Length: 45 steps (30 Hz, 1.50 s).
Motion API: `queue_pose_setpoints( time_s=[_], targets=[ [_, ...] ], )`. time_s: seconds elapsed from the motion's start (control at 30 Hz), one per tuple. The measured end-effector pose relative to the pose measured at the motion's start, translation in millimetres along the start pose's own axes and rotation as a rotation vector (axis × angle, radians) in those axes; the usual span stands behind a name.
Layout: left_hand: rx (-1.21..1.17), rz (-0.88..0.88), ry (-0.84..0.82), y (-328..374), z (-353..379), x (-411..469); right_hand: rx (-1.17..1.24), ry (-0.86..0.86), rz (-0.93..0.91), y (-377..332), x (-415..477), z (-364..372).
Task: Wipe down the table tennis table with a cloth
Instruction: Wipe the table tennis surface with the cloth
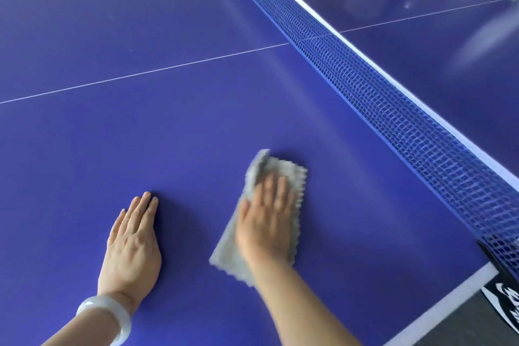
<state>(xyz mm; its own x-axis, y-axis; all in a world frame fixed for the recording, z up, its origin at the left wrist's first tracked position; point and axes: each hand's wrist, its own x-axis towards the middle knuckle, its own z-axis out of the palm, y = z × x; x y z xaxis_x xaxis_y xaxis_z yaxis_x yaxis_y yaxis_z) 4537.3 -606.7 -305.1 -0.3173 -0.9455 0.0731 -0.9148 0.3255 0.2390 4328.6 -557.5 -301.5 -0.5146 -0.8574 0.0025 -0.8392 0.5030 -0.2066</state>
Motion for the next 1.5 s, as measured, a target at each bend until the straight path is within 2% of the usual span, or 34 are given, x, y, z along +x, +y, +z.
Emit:
queue_pose_setpoints(
  time_s=[0.03,0.1,0.17,0.2,0.23,0.27,0.3,0.4,0.47,0.53,0.57,0.63,0.73,0.77,0.8,0.83,0.87,0.97,1.0,1.07,1.13,1.17,1.23,1.3,1.33,1.37,1.4,1.43,1.5],
  targets=[
    [-0.008,-0.003,-0.007,0,-1,0,0.042,0.007,-0.158,-20,-21,7],
    [-0.037,0.003,-0.01,-2,-2,0,0.064,-0.1,-0.567,-40,-60,14],
    [-0.042,0.025,-0.014,-5,-2,-2,0.051,-0.186,-0.902,-15,-71,11],
    [-0.028,0.025,-0.019,-6,-2,-2,0.055,-0.182,-0.984,10,-61,6],
    [-0.016,0.013,-0.022,-7,-1,-2,0.048,-0.18,-0.971,38,-47,-2],
    [-0.01,-0.002,-0.018,-7,0,-2,0.027,-0.137,-0.881,70,-28,-10],
    [-0.006,-0.013,-0.014,-5,1,-2,-0.012,-0.091,-0.728,104,-4,-18],
    [0.0,-0.015,-0.006,-2,2,0,-0.113,-0.044,-0.067,177,55,-44],
    [-0.006,-0.02,0.003,-1,1,0,-0.102,-0.027,0.212,171,64,-42],
    [-0.012,-0.024,0.01,-1,1,-1,-0.082,0.015,0.321,129,53,-31],
    [-0.015,-0.025,0.009,-1,1,-1,-0.077,0.055,0.269,101,42,-23],
    [-0.023,-0.021,0.008,-1,2,-1,-0.041,0.138,-0.034,44,11,-7],
    [-0.031,-0.009,0.006,-4,2,-2,-0.066,-0.064,-0.729,11,-39,7],
    [-0.034,-0.002,0.004,-5,2,-2,-0.072,-0.117,-0.879,25,-36,3],
    [-0.037,0.0,0.008,-5,3,-2,-0.073,-0.115,-0.924,46,-23,-1],
    [-0.04,-0.002,0.014,-6,3,-2,-0.09,-0.112,-0.861,69,-9,-7],
    [-0.043,-0.003,0.019,-7,4,-2,-0.119,-0.082,-0.706,93,6,-14],
    [-0.044,0.002,0.021,-5,4,-1,-0.135,-0.035,-0.013,143,42,-36],
    [-0.043,0.001,0.021,-6,5,-1,-0.137,-0.037,0.14,139,44,-36],
    [-0.048,-0.003,0.027,-6,5,-1,-0.119,-0.025,0.323,105,31,-28],
    [-0.051,-0.004,0.029,-5,3,-2,-0.067,0.006,0.297,53,2,-13],
    [-0.05,0.004,0.029,-5,2,-1,-0.045,0.032,0.172,24,-17,-4],
    [-0.058,0.016,0.026,-5,1,-1,-0.033,0.07,-0.219,-27,-65,13],
    [-0.097,0.023,0.033,-9,1,-2,-0.041,-0.051,-0.641,-46,-101,18],
    [-0.119,0.031,0.036,-10,1,-3,-0.031,-0.094,-0.765,-36,-100,15],
    [-0.138,0.036,0.041,-12,2,-3,-0.018,-0.098,-0.809,-18,-89,12],
    [-0.156,0.036,0.05,-13,2,-4,-0.023,-0.091,-0.771,4,-76,7],
    [-0.179,0.03,0.06,-14,2,-5,-0.041,-0.05,-0.663,29,-60,1],
    [-0.232,0.018,0.073,-14,2,-6,-0.082,0.011,-0.275,77,-24,-13]
  ],
)
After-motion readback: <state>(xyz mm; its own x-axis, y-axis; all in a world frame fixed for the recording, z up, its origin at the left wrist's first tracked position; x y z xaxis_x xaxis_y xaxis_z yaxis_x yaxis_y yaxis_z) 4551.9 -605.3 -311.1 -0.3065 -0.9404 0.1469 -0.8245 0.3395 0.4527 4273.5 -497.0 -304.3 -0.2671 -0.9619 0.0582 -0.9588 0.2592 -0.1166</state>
